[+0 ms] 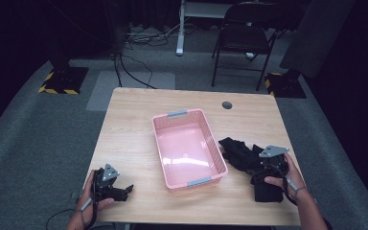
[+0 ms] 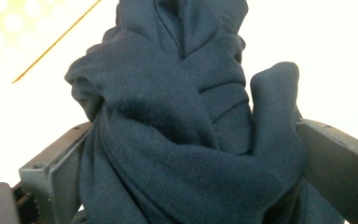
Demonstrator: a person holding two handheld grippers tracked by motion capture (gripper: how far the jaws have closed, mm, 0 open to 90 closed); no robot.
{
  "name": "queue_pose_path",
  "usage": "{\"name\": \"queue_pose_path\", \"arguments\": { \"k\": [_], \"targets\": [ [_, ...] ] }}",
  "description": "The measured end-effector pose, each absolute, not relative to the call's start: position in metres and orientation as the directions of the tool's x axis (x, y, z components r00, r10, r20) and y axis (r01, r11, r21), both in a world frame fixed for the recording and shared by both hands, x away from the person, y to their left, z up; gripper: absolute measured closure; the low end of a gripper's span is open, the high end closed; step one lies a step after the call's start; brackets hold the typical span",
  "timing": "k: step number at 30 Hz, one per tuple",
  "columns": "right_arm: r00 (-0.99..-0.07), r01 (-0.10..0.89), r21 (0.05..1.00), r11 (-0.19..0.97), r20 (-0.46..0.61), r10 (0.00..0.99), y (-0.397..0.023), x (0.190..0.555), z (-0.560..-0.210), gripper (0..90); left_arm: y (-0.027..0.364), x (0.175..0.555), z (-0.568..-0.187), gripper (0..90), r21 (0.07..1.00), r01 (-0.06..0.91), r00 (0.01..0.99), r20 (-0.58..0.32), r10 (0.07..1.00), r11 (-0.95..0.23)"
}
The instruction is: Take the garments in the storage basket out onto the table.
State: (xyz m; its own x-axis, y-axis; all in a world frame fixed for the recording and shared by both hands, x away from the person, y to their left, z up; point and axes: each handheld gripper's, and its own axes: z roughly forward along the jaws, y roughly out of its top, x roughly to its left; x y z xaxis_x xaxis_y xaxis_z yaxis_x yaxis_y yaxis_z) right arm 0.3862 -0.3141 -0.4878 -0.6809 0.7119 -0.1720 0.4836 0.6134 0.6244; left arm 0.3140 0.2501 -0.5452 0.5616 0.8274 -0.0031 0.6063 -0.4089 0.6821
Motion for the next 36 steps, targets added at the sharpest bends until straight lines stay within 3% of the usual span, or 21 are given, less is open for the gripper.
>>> {"name": "queue_pose_path", "arguments": {
  "k": [36],
  "targets": [
    [-0.68,0.408,0.623,0.667,-0.28,0.678,-0.324,0.364,-0.464,4.0,0.25,0.314,-0.545,0.0,0.683,0.606,0.561,-0.004,0.828,-0.408]
  ]
}}
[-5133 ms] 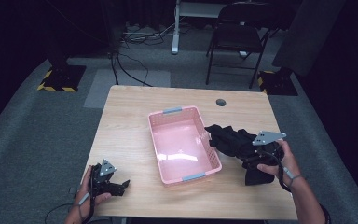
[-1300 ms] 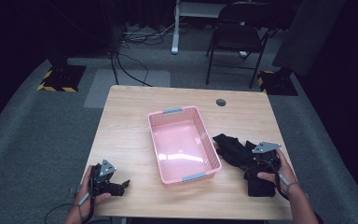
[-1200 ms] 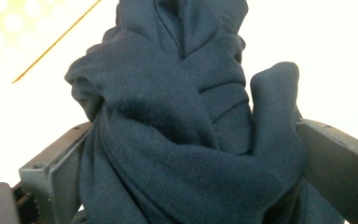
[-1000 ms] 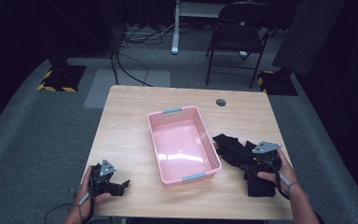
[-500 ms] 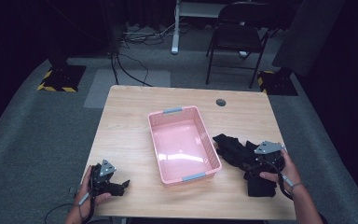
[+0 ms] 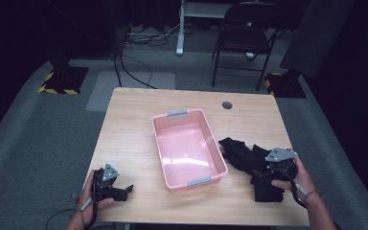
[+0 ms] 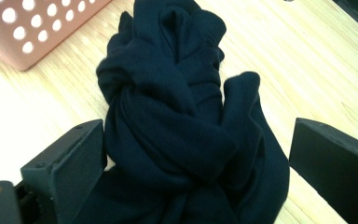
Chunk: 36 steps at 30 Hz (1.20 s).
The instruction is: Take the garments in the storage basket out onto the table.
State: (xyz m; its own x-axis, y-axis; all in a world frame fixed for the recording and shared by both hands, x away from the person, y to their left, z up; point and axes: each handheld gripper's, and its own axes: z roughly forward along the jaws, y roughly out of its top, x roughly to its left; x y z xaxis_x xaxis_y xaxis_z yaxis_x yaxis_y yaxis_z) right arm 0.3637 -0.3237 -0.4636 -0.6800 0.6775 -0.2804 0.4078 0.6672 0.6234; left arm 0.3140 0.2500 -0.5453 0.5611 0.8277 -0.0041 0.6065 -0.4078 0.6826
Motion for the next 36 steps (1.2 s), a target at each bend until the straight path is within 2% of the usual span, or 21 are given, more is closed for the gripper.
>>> {"name": "queue_pose_path", "arguments": {
  "k": [11,36],
  "targets": [
    [-0.667,0.395,0.624,0.674,-0.31,0.678,-0.334,0.351,-0.467,3.9,0.25,0.314,-0.545,0.0,0.683,0.606,0.561,-0.003,0.828,-0.409],
    [-0.639,0.442,0.631,0.638,-0.278,0.717,-0.362,0.329,-0.486,3.4,0.25,0.314,-0.545,0.0,0.683,0.606,0.561,-0.003,0.828,-0.408]
  ]
}}
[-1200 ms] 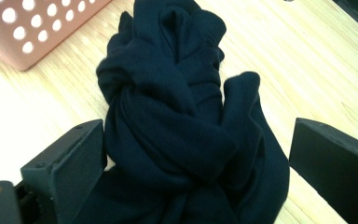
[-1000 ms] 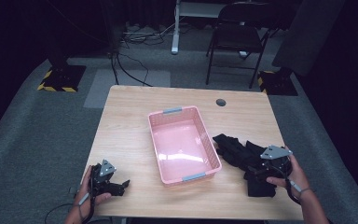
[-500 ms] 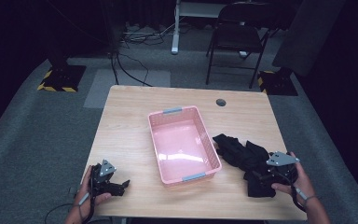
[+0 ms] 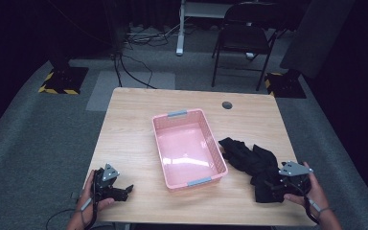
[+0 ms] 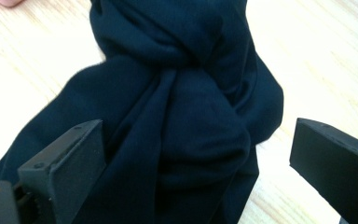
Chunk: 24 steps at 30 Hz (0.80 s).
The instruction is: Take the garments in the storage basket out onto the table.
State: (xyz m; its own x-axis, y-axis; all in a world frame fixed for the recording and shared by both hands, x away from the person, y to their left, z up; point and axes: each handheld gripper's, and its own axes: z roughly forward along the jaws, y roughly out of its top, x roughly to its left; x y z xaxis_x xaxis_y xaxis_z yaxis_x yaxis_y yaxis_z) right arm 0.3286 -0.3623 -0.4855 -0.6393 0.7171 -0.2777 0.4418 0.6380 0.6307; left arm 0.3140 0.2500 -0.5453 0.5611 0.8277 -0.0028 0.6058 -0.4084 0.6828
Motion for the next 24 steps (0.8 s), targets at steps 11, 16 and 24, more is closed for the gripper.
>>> {"name": "queue_pose_path", "arguments": {
  "k": [11,16,24],
  "targets": [
    [-0.635,0.461,0.636,0.619,-0.25,0.731,-0.374,0.321,-0.497,3.5,0.25,0.314,-0.545,0.0,0.683,0.606,0.561,-0.003,0.828,-0.408],
    [-0.631,0.473,0.634,0.611,-0.24,0.738,-0.379,0.317,-0.504,3.5,0.25,0.314,-0.545,0.0,0.683,0.606,0.561,-0.003,0.828,-0.409],
    [-0.617,0.504,0.643,0.577,-0.2,0.761,-0.389,0.313,-0.513,3.2,0.25,0.314,-0.545,0.0,0.683,0.606,0.561,-0.003,0.828,-0.409]
  ]
}}
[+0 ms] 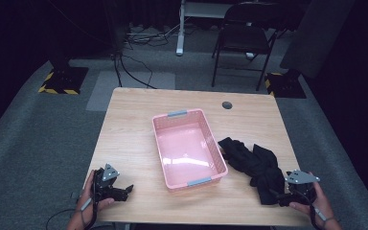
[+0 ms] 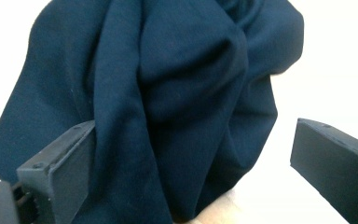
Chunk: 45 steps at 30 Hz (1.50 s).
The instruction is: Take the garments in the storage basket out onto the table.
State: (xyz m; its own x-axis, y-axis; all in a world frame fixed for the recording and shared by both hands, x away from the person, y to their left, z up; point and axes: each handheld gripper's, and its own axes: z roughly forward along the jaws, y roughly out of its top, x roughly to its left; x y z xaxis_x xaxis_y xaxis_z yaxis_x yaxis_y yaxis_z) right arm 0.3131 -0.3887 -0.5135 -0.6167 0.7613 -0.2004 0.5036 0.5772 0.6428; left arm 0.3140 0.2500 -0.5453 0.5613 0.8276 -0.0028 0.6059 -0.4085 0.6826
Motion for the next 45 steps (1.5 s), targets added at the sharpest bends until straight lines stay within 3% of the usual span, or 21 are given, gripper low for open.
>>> {"name": "queue_pose_path", "arguments": {
  "k": [12,25,45],
  "targets": [
    [-0.601,0.545,0.653,0.526,-0.133,0.788,-0.403,0.305,-0.531,2.5,0.25,0.314,-0.545,0.0,0.682,0.606,0.562,-0.003,0.827,-0.409],
    [-0.561,0.577,0.723,0.379,0.014,0.828,-0.42,0.302,-0.546,0.5,0.25,0.314,-0.545,0.0,0.682,0.609,0.556,-0.003,0.831,-0.405],
    [-0.558,0.585,0.72,0.374,0.022,0.83,-0.423,0.301,-0.546,0.2,0.25,0.314,-0.545,0.0,0.682,0.61,0.554,-0.003,0.832,-0.404]
  ]
}}
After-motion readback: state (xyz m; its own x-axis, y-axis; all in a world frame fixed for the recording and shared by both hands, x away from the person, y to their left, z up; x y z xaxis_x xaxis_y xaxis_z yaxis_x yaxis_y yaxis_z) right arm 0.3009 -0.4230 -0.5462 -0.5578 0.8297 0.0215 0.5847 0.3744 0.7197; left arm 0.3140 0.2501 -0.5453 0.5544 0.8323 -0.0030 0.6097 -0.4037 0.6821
